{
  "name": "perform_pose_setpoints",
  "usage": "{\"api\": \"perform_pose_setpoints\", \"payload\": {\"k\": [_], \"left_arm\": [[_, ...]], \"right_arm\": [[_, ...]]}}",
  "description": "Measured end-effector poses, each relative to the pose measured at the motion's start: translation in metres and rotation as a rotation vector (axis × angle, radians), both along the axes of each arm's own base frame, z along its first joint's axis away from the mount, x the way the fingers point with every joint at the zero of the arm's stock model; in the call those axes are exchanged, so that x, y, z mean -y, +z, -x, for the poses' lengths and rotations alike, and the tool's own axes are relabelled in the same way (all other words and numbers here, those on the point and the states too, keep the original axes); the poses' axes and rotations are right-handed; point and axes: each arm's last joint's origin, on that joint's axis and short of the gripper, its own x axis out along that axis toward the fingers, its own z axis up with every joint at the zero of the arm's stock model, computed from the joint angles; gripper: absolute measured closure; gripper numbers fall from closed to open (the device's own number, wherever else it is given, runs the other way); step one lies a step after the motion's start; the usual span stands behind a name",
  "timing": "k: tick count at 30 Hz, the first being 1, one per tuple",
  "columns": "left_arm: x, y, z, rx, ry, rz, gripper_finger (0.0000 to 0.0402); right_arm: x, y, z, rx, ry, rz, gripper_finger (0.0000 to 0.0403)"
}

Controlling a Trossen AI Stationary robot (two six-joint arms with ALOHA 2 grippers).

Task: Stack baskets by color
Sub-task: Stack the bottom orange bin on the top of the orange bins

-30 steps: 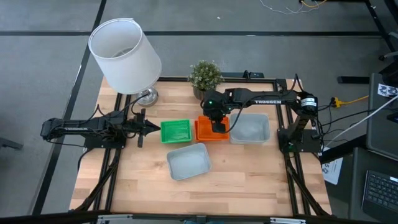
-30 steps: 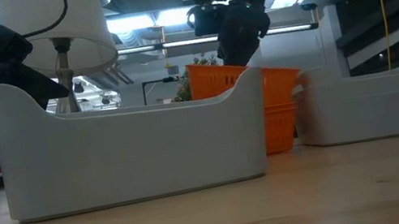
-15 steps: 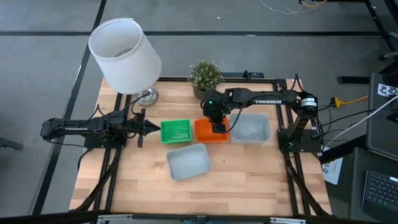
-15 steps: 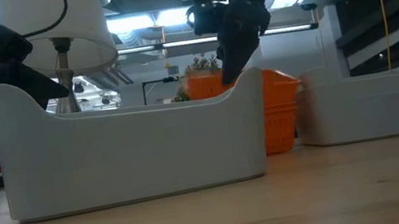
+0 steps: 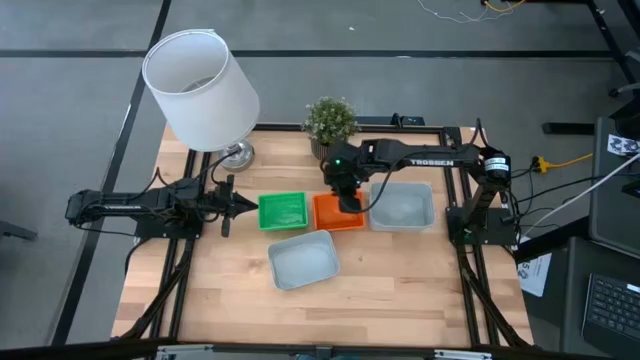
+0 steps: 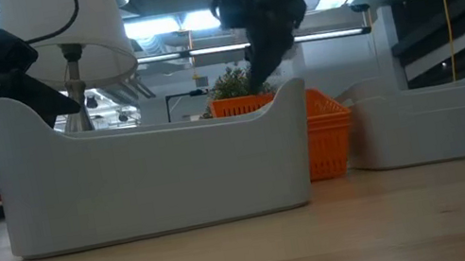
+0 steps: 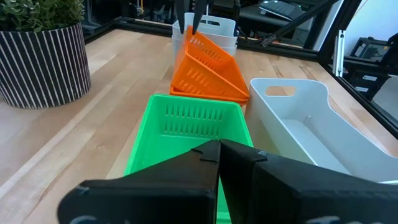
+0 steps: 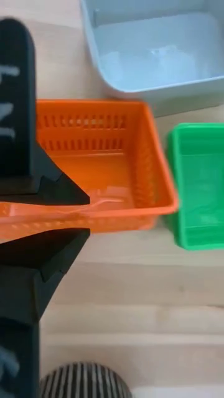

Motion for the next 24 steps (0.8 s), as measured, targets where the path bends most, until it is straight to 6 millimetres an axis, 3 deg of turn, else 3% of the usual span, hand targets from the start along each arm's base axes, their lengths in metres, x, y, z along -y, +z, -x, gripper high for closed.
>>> {"api": "perform_pose_setpoints", "payload": {"k": [6,10,15,18,24], "left_arm": [[0.000,0.000,0.000,0.000,0.000,0.000,0.0401],[0.000,0.000,0.000,0.000,0.000,0.000,0.0401],[0.000,0.000,0.000,0.000,0.000,0.000,0.0401],[0.000,0.000,0.000,0.000,0.000,0.000,0.0401],[0.000,0.000,0.000,0.000,0.000,0.000,0.0401]], "right_arm": [[-0.002,0.012,-0.005,0.030,-0.020,0.047,0.0334],[-0.014,0.009,-0.006,-0.020,-0.179,0.341,0.0342],[-0.054,0.006,-0.008,-0.016,-0.219,0.654,0.0358],[-0.069,0.000,-0.005,-0.013,-0.229,0.662,0.0367],[-0.066,-0.021,0.002,-0.029,-0.324,0.703,0.0374]]}}
